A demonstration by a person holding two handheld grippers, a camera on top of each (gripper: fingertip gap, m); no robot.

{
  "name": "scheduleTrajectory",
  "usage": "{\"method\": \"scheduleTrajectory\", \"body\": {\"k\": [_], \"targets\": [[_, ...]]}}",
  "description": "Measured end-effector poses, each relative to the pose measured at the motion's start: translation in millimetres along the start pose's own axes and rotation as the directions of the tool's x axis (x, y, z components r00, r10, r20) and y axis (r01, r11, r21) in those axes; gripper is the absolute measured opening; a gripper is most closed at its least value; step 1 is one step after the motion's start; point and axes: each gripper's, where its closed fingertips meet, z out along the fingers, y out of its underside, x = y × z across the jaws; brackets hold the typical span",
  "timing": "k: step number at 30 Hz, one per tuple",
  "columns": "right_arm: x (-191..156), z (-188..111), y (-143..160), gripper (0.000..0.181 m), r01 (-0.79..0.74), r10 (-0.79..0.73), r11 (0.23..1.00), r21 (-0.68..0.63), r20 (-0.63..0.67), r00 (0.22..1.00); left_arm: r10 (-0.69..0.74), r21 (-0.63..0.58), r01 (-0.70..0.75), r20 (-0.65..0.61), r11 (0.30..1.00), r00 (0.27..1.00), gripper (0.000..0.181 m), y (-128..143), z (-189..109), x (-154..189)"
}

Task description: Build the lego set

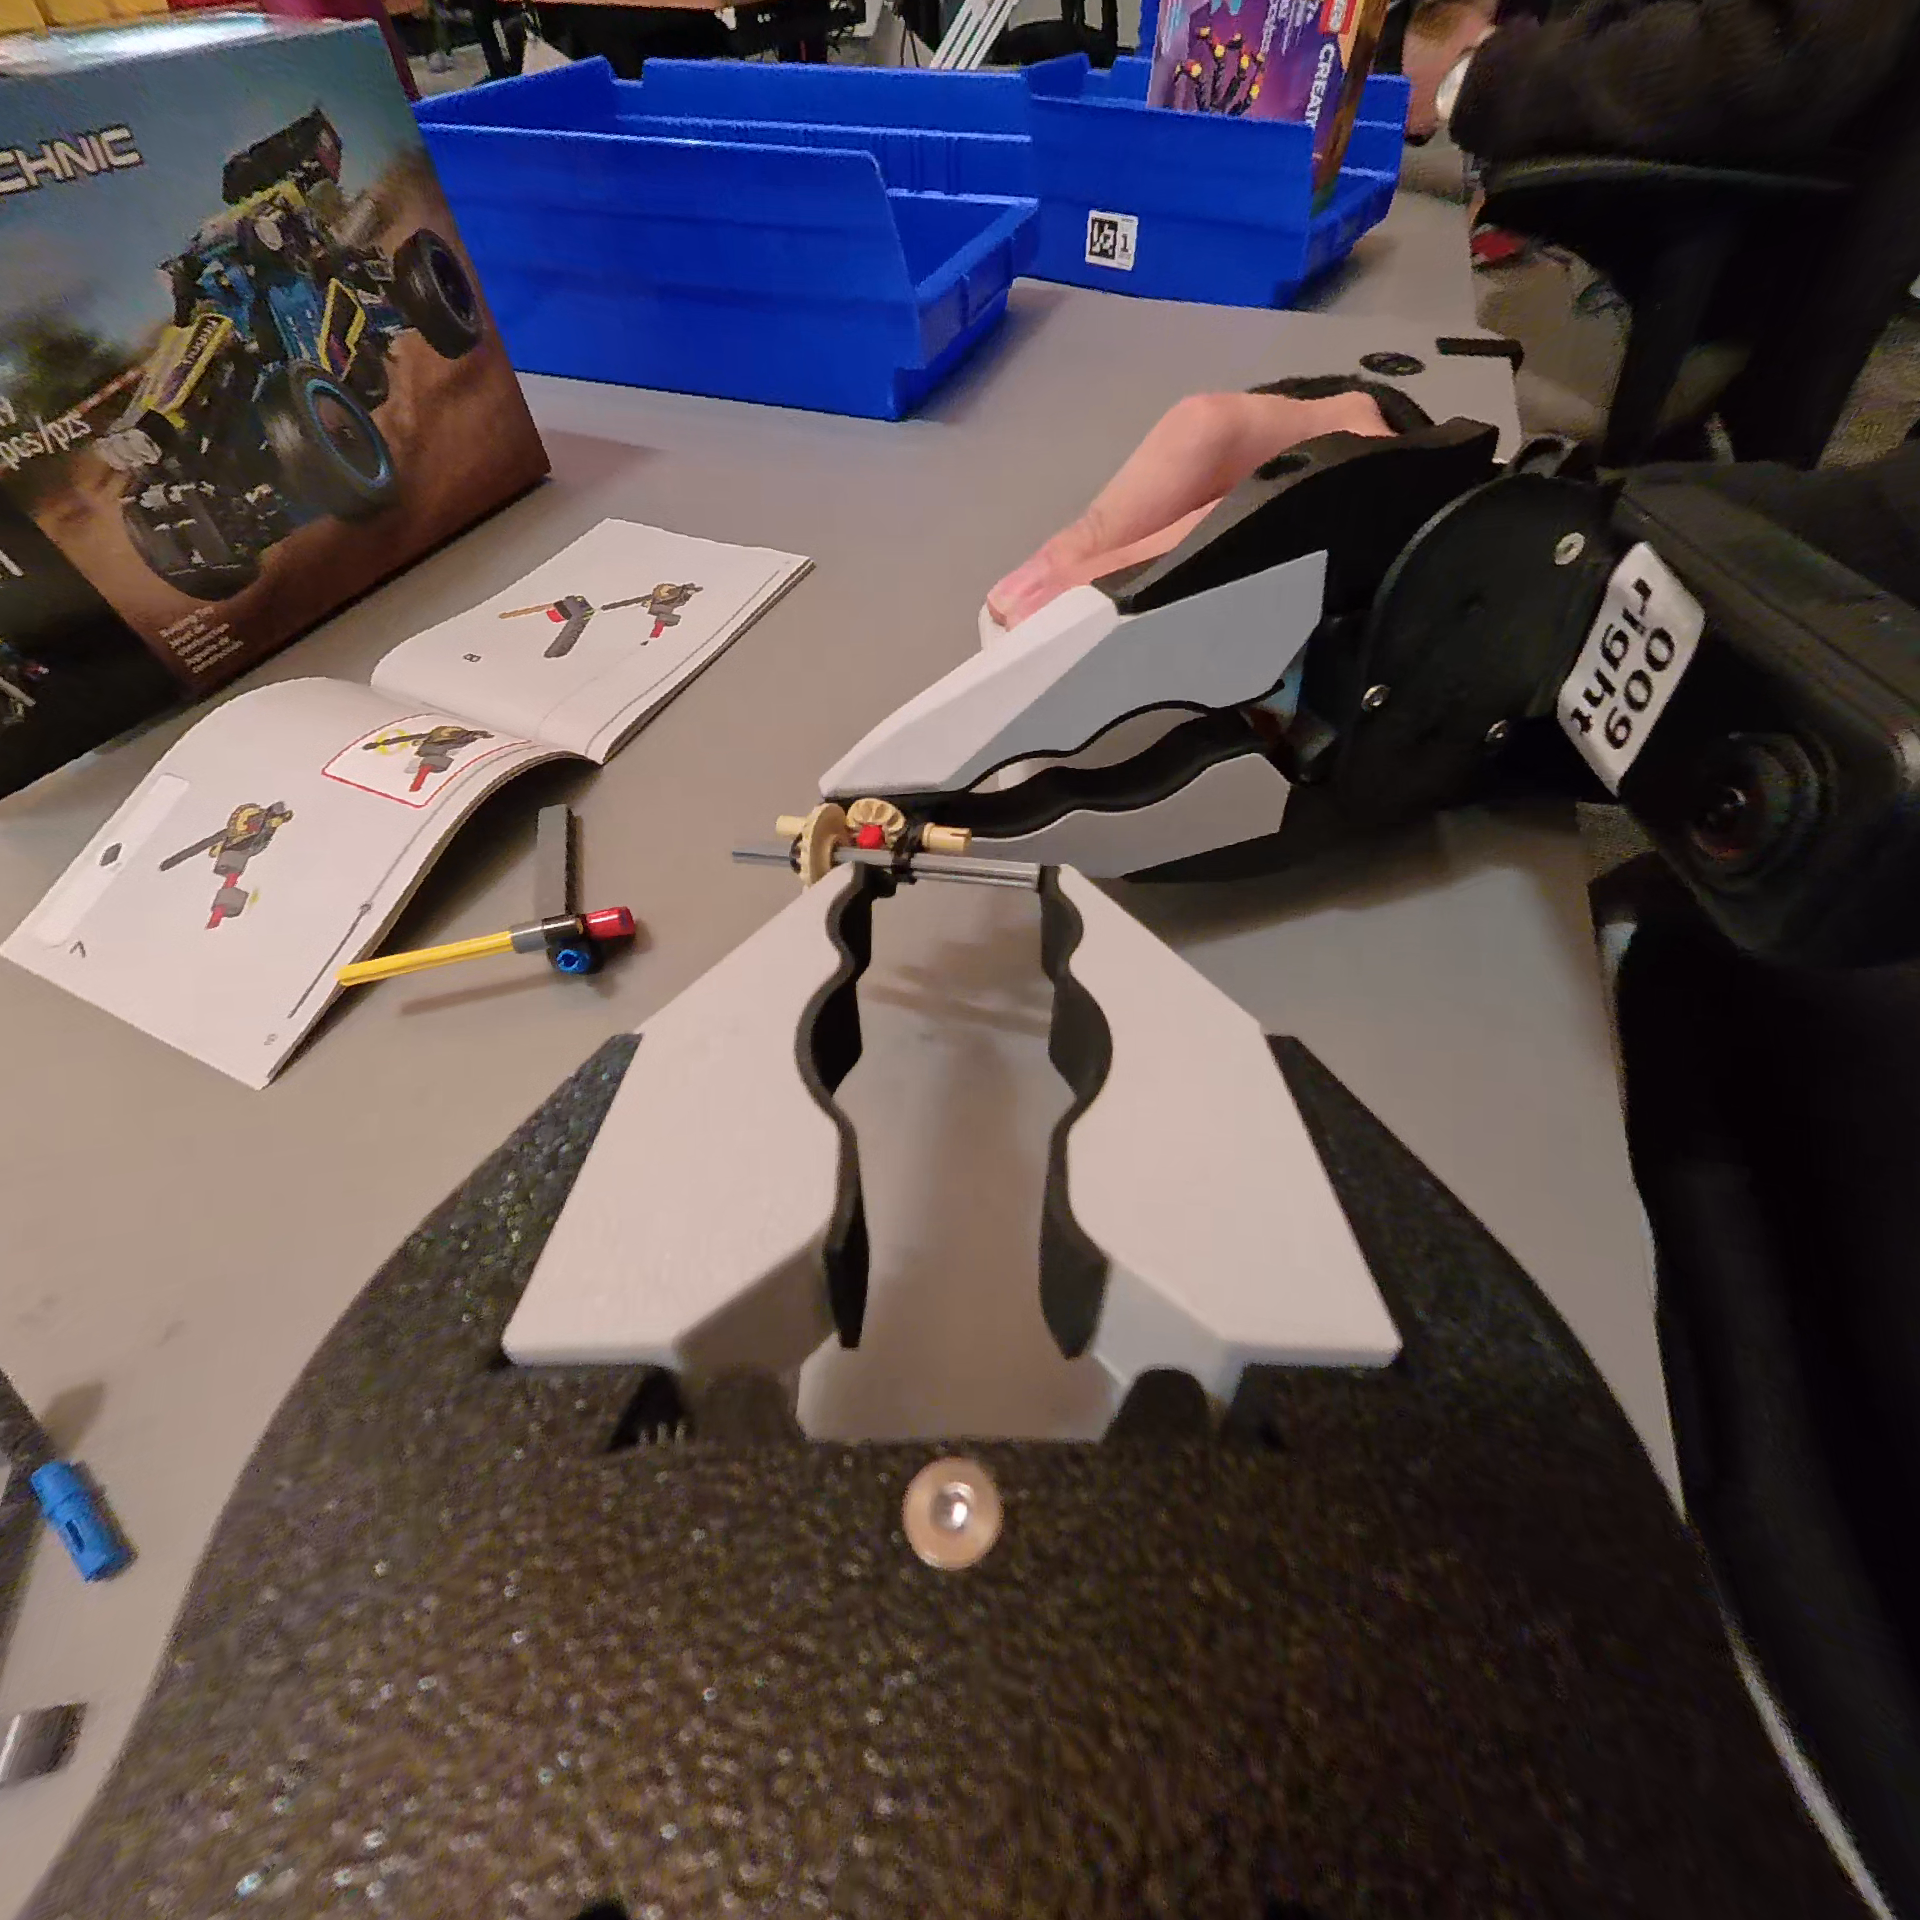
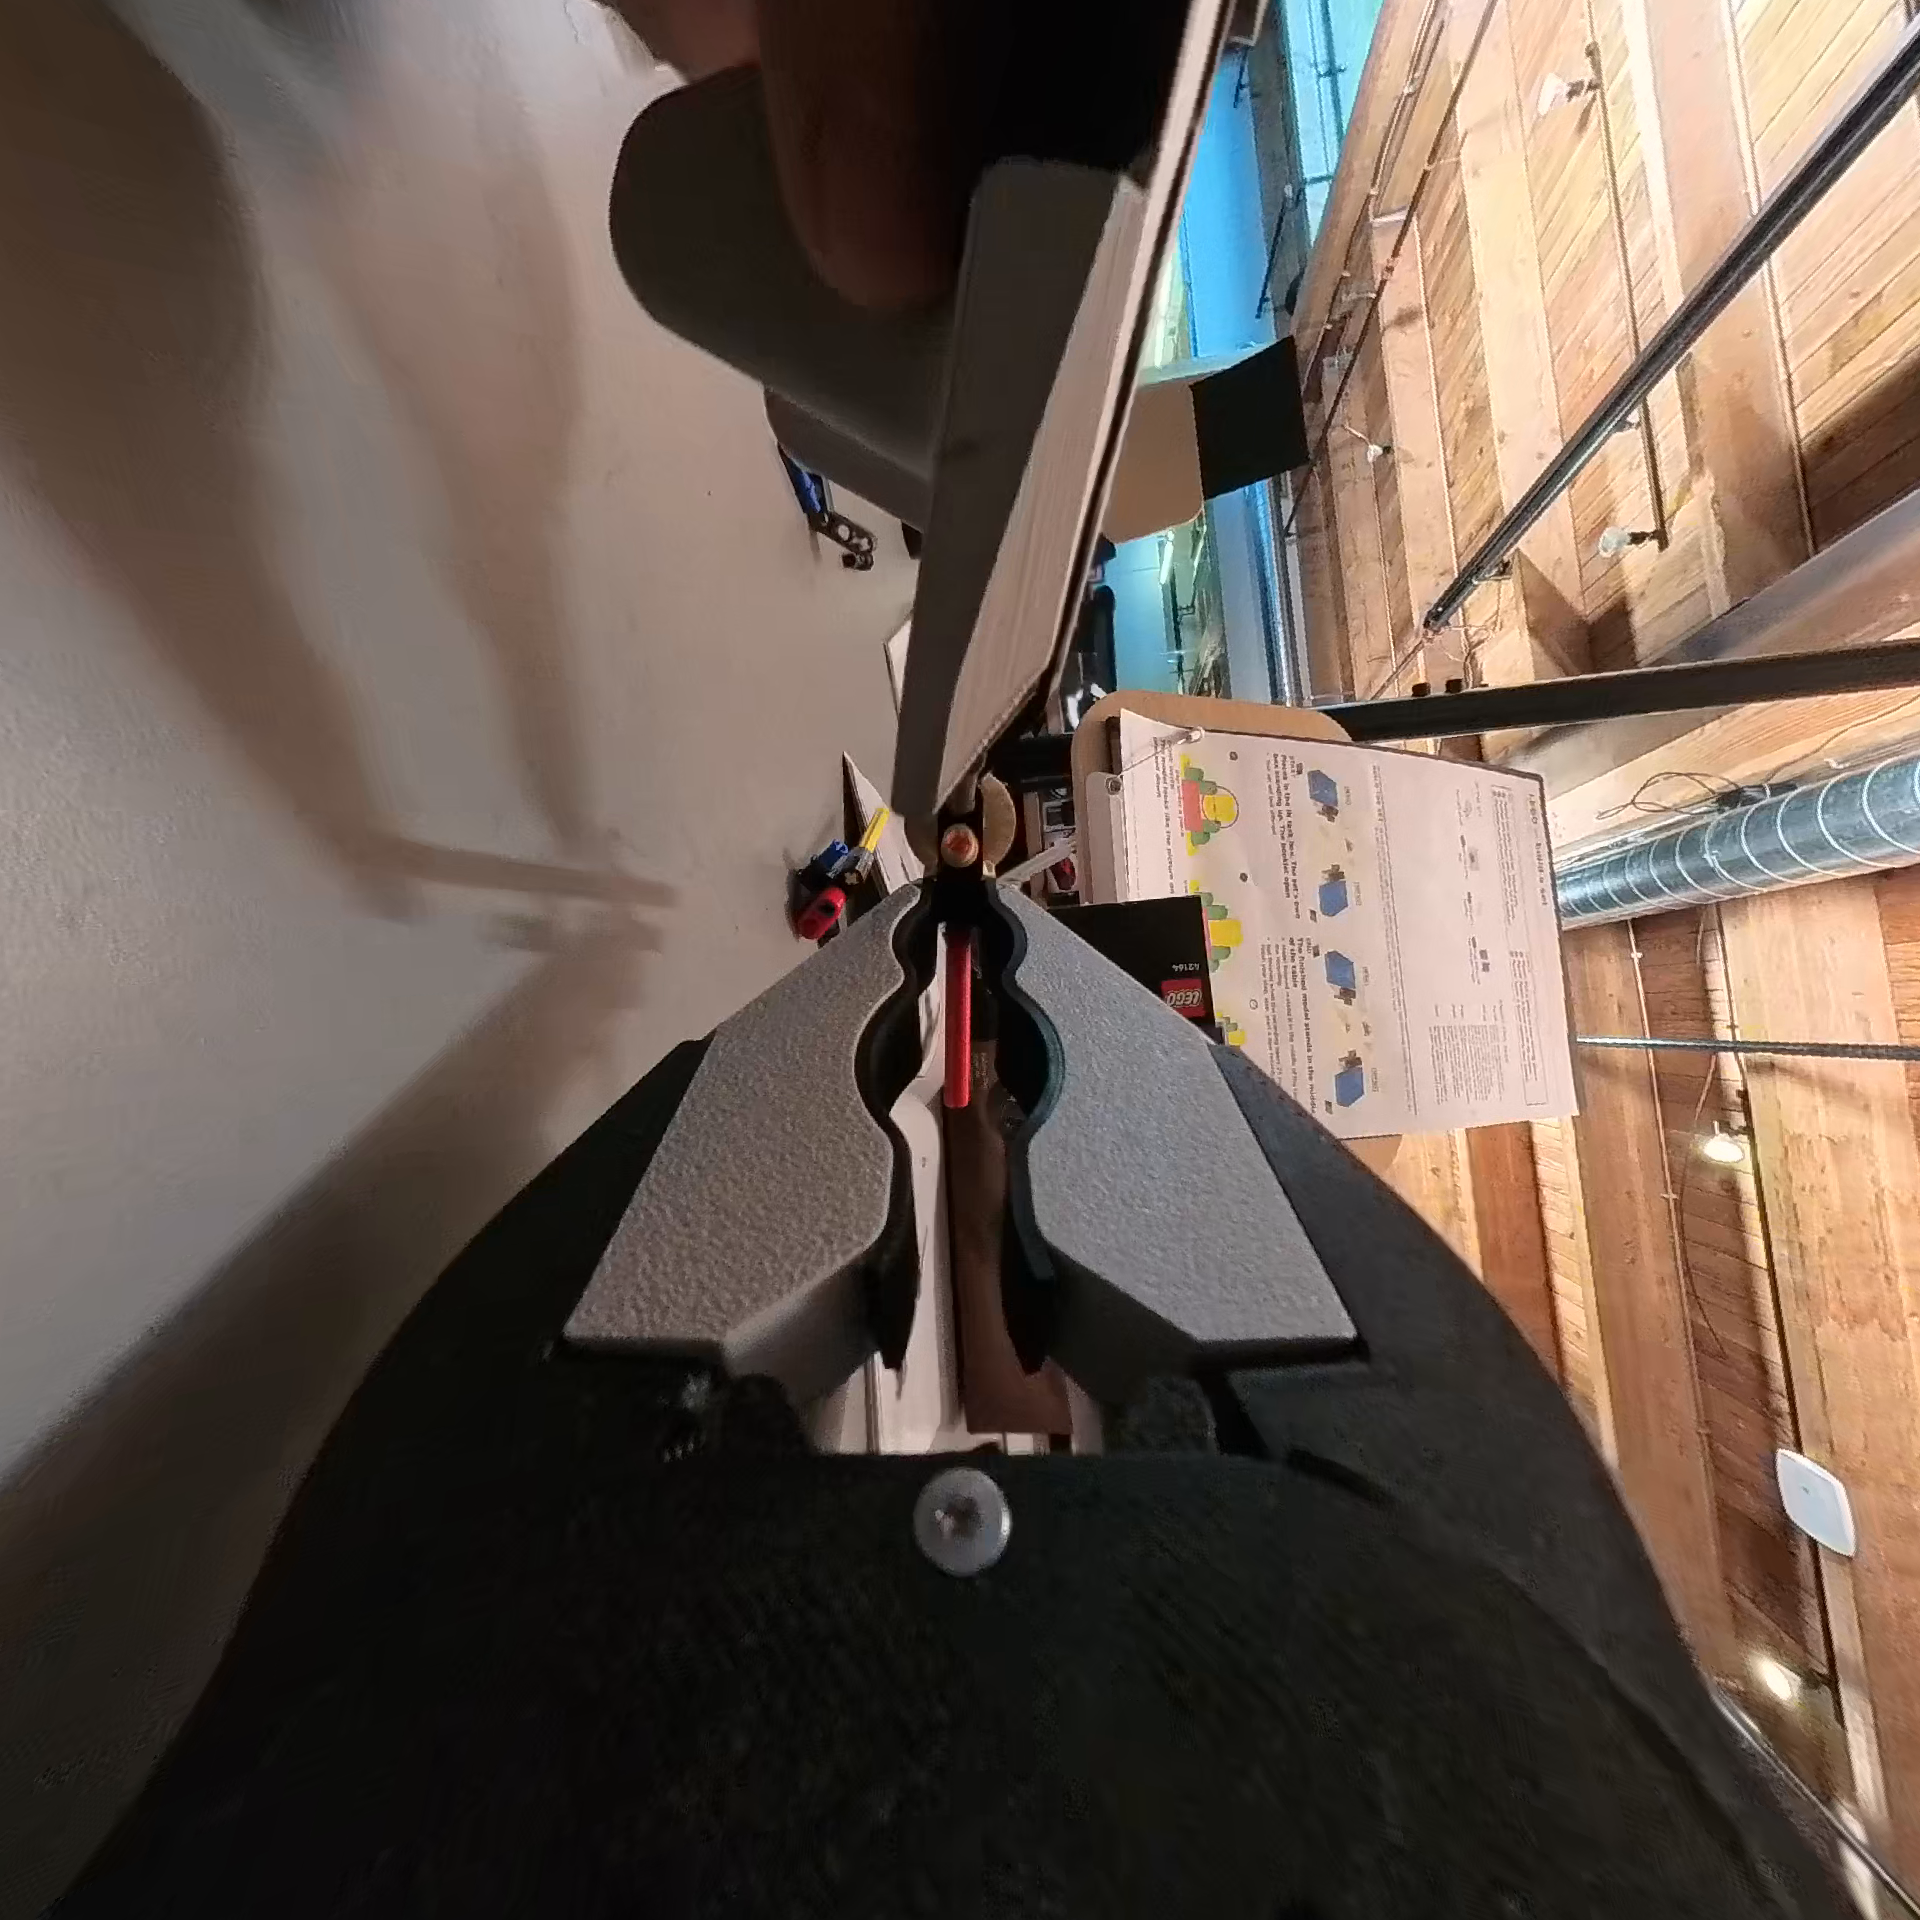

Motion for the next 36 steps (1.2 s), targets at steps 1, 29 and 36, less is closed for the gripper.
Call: {"method": "scheduleTrajectory", "body": {"k": [1, 29, 36], "targets": [[0.2, 0.5, 0.6, 0.005, -0.006, 0.006, 1.000, 0.000, -0.001, 1.000, 0.000, 0.003, 0.000, 0.003, 1.000, 1.000, 0.030, -0.4, -0.4, -0.8], [-7.1, 2.3, 6.9, 0.003, -0.076, 0.078, 0.996, -0.043, 0.046, 0.996, -0.036, -0.021, 0.036, -0.011, 0.999, 0.999, 0.021, 1.4, 5.2, -8.4], [-8.4, 3.2, 8.4, 0.004, -0.092, 0.095, 0.995, -0.049, 0.059, 0.994, -0.057, -0.045, 0.058, 0.033, 0.997, 0.998, 0.015, 4.5, 8.8, -17.3]]}}
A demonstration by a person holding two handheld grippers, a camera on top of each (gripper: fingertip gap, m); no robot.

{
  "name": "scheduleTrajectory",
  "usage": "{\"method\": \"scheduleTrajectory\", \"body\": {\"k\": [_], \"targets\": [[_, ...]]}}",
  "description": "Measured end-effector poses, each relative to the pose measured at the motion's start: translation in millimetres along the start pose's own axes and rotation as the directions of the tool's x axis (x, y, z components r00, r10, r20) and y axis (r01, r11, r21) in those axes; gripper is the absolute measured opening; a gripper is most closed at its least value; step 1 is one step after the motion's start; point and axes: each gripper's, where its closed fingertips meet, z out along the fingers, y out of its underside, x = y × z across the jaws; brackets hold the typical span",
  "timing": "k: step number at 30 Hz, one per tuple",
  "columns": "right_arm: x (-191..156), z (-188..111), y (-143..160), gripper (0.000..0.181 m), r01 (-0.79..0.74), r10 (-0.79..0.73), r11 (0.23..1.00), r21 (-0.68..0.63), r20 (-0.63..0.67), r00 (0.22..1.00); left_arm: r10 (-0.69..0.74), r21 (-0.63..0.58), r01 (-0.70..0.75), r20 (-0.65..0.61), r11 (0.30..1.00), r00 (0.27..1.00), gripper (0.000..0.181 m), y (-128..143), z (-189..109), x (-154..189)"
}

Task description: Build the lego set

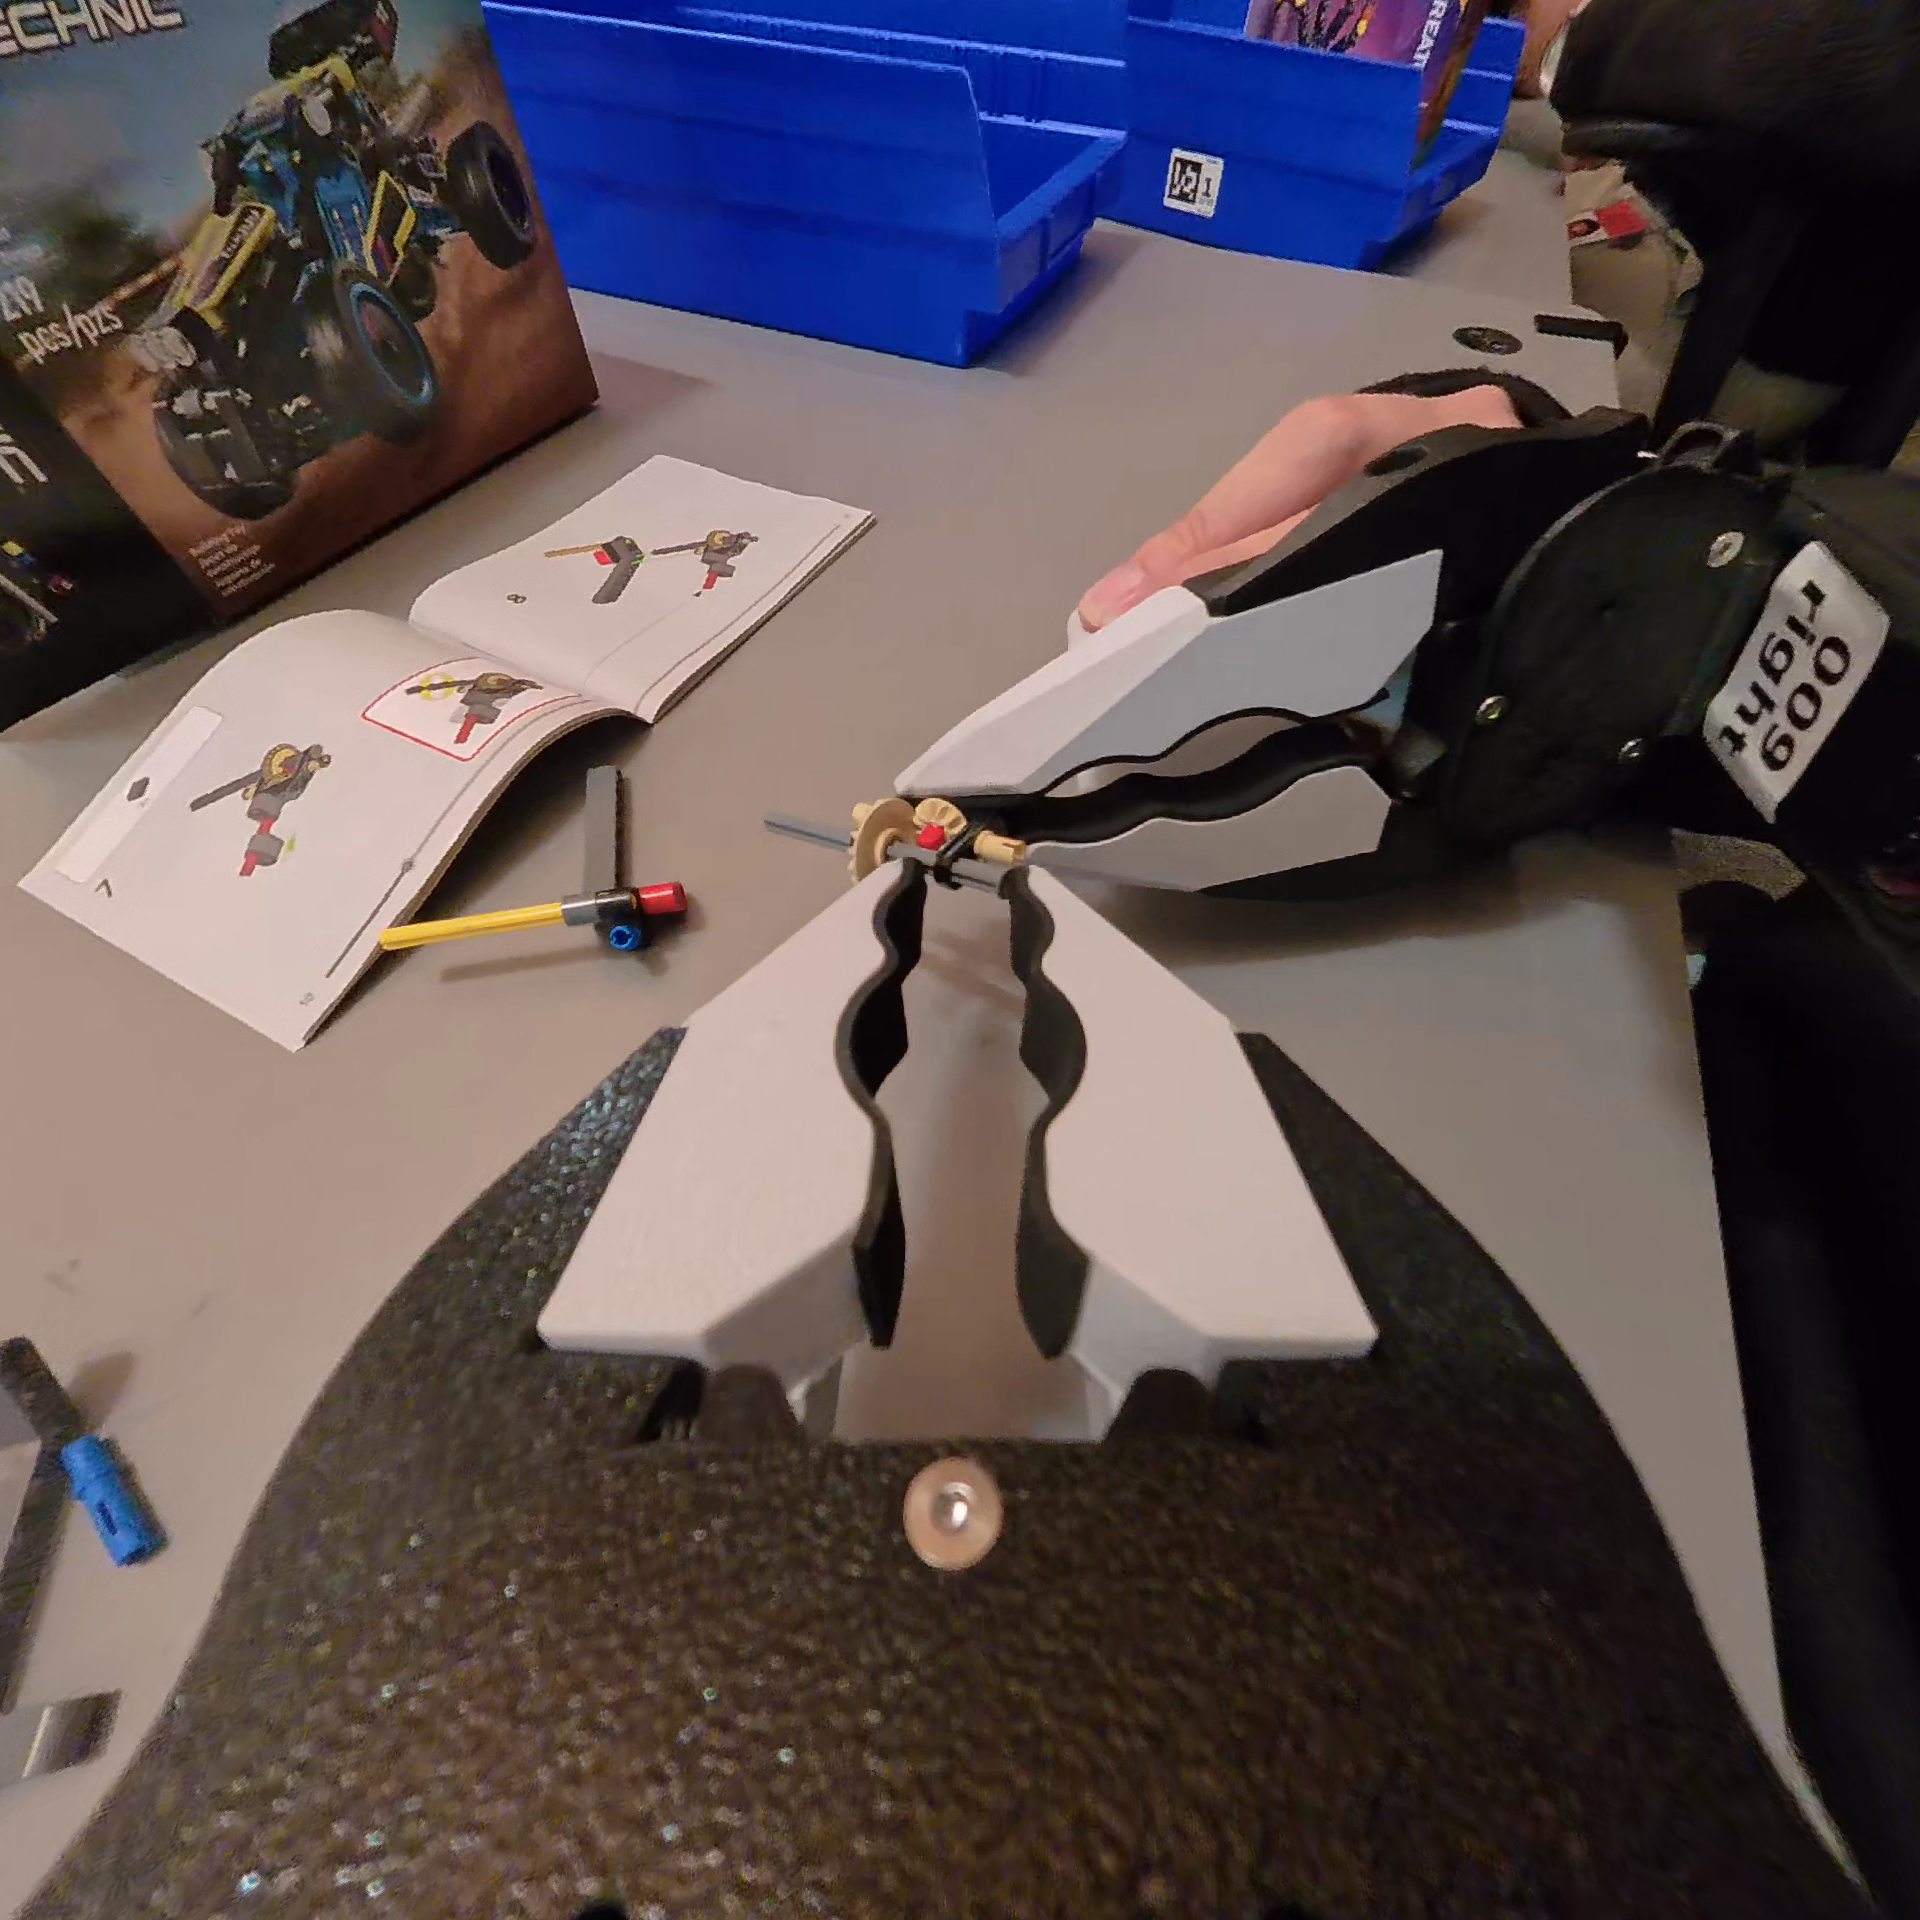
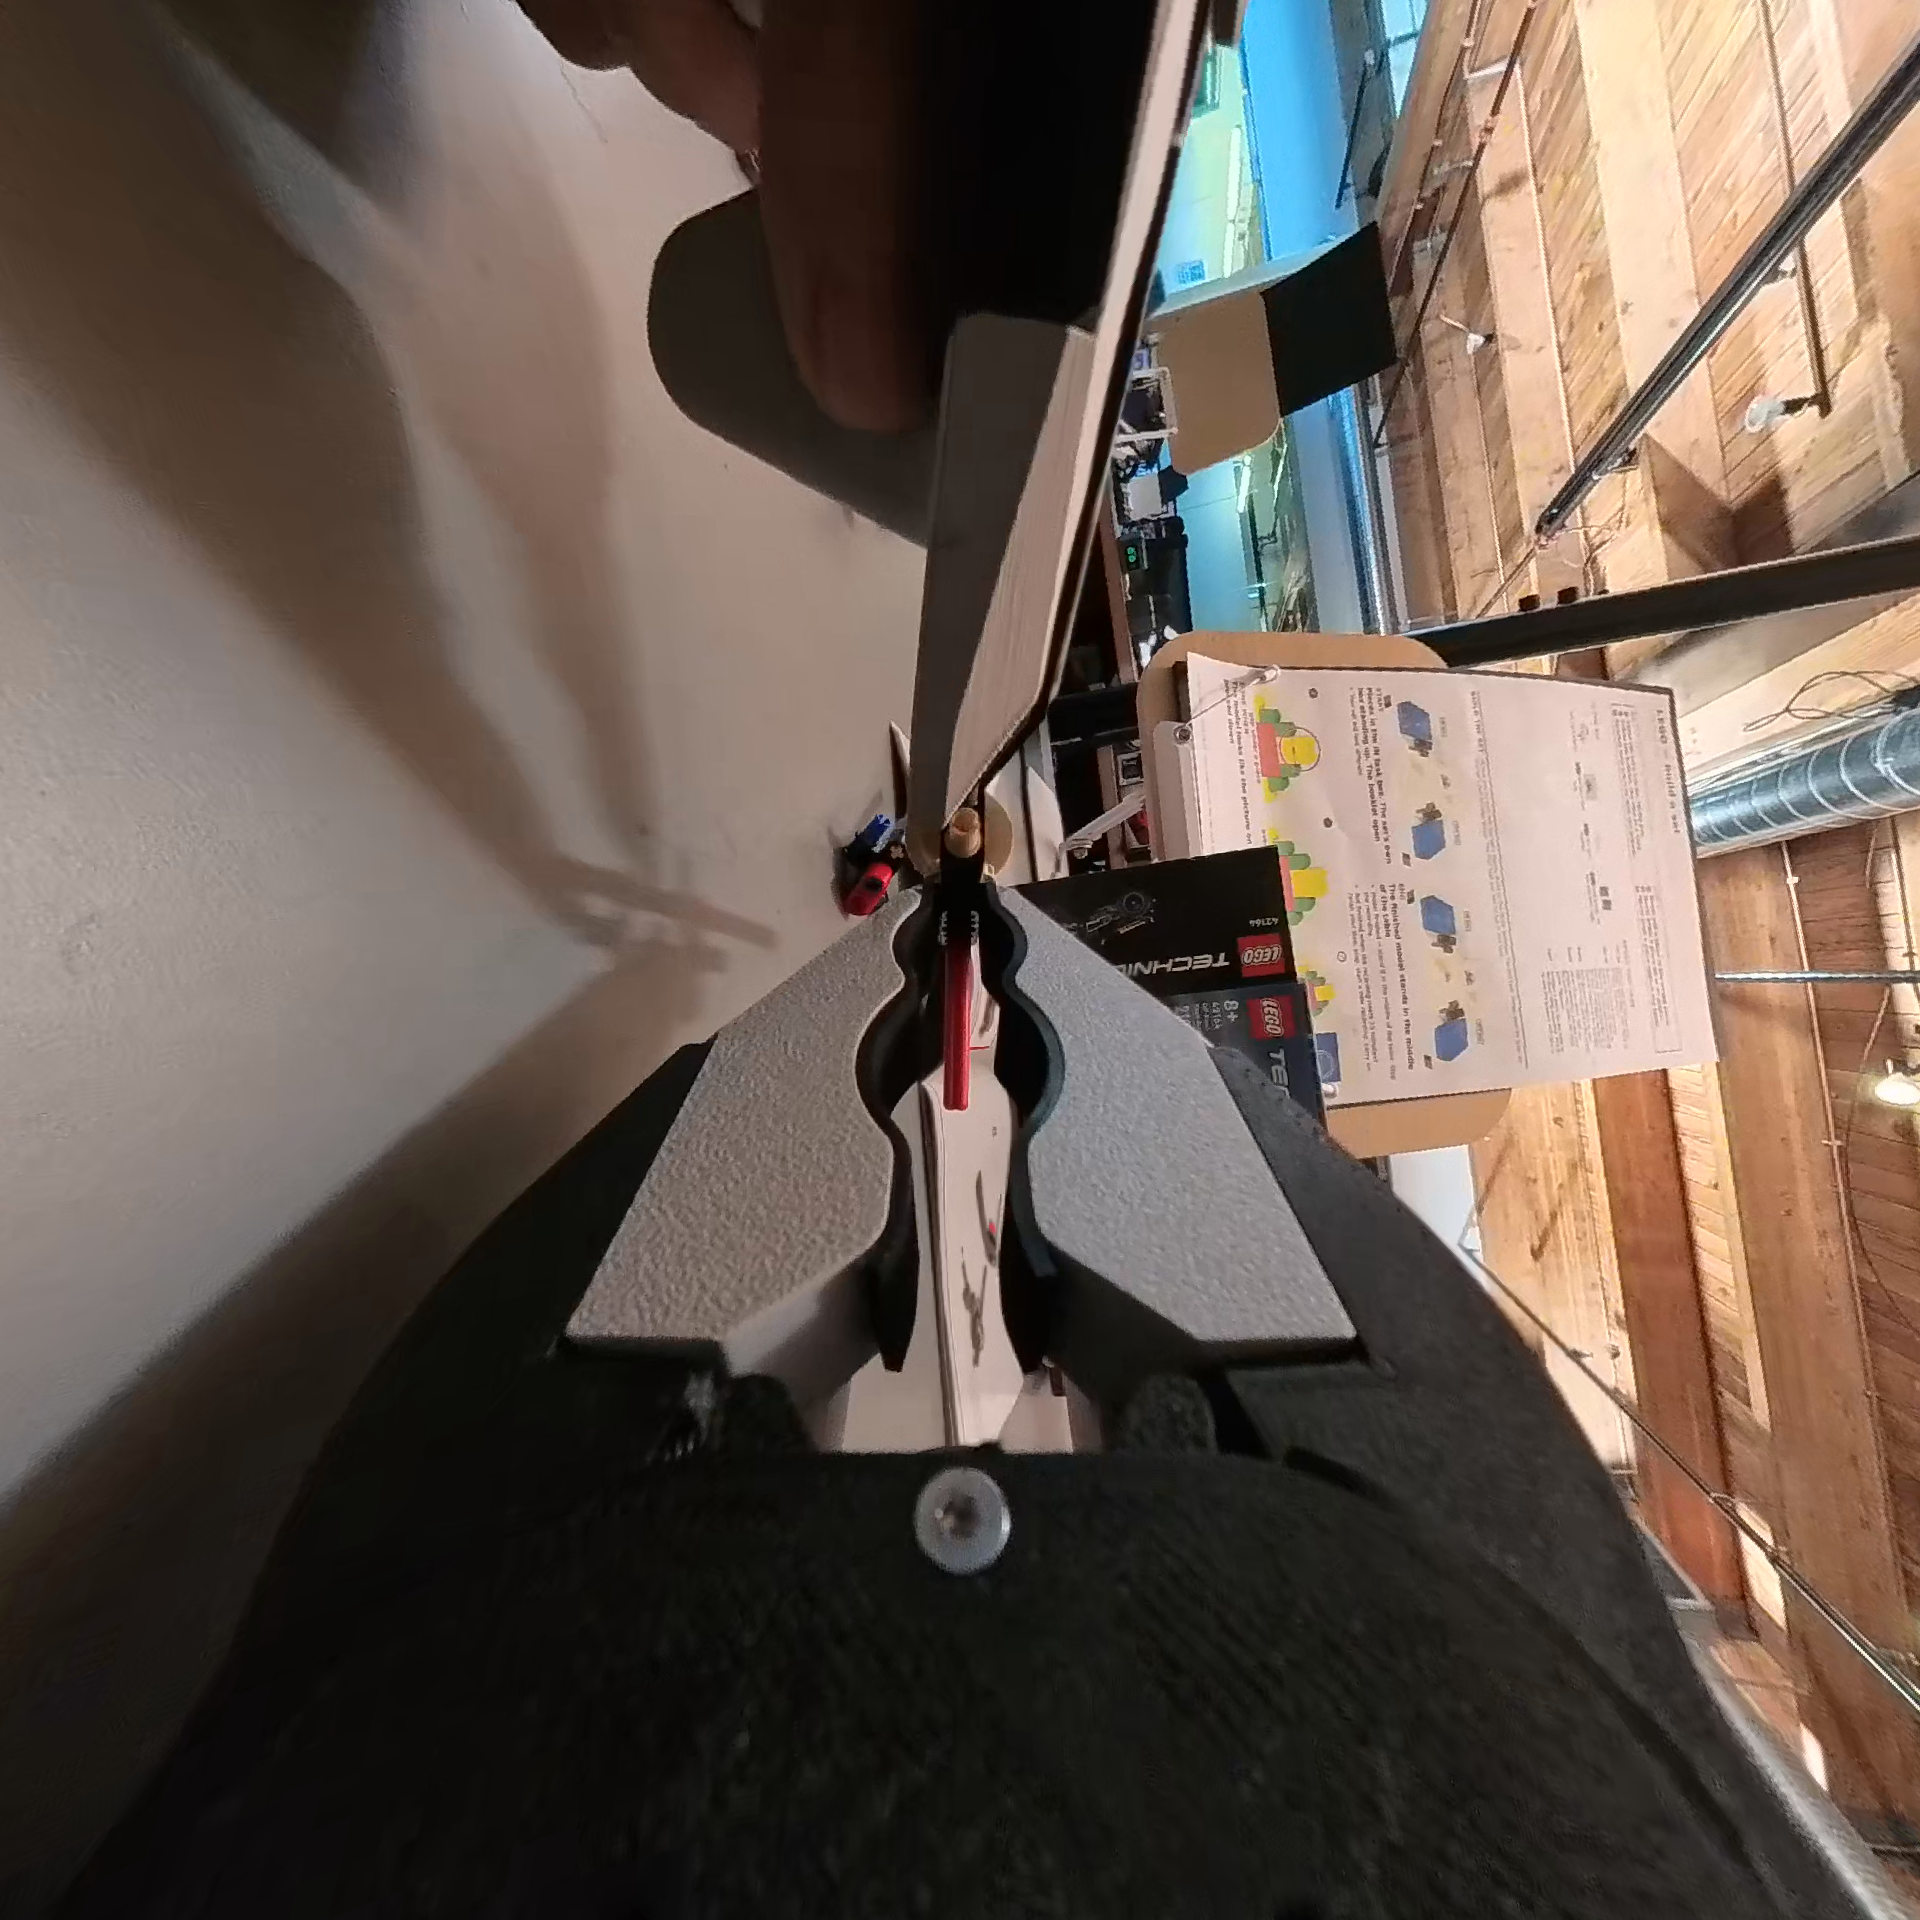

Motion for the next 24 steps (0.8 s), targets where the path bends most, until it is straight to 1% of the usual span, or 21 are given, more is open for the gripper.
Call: {"method": "scheduleTrajectory", "body": {"k": [6, 9, 10, 12, 14, 15, 19, 24], "targets": [[2.6, -0.3, -1.9, 0.004, -0.004, 0.004, 1.000, 0.014, -0.009, 1.000, 0.000, 0.010, 0.000, 0.015, 1.000, 1.000, 0.011, -0.9, -1.3, -2.1], [3.0, 1.2, 1.2, 0.005, 0.001, -0.001, 1.000, 0.010, -0.010, 1.000, -0.009, 0.006, 0.009, 0.027, 1.000, 1.000, 0.013, -1.1, 0.7, -3.4], [7.0, 0.2, 0.7, 0.005, -0.016, 0.016, 1.000, 0.027, -0.025, 1.000, -0.011, 0.036, 0.010, 0.010, 0.999, 1.000, 0.014, -5.4, -0.6, -1.6], [13.8, -2.5, -3.3, 0.004, -0.079, 0.082, 0.994, 0.081, -0.039, 0.996, -0.047, 0.101, 0.054, -0.075, 0.993, 0.996, 0.014, -13.7, -6.5, 4.3], [16.8, -4.1, -6.5, 0.005, -0.055, 0.061, 0.994, 0.097, -0.061, 0.996, -0.103, 0.125, 0.123, -0.154, 0.985, 0.983, 0.014, -17.1, -11.2, 7.6], [17.6, -4.7, -8.1, 0.005, -0.040, 0.047, 0.994, 0.101, -0.071, 0.996, -0.109, 0.127, 0.132, -0.173, 0.983, 0.979, 0.013, -17.3, -12.6, 8.6], [15.9, -6.4, -9.2, 0.004, 0.015, -0.007, 0.995, 0.095, -0.075, 0.997, -0.076, 0.102, 0.093, -0.154, 0.990, 0.985, 0.009, -13.3, -13.1, 10.5], [17.1, -7.1, -12.8, 0.004, -0.002, 0.010, 0.994, 0.105, -0.072, 0.997, -0.085, 0.113, 0.103, -0.157, 0.988, 0.984, 0.005, -14.3, -15.5, 11.2]]}}
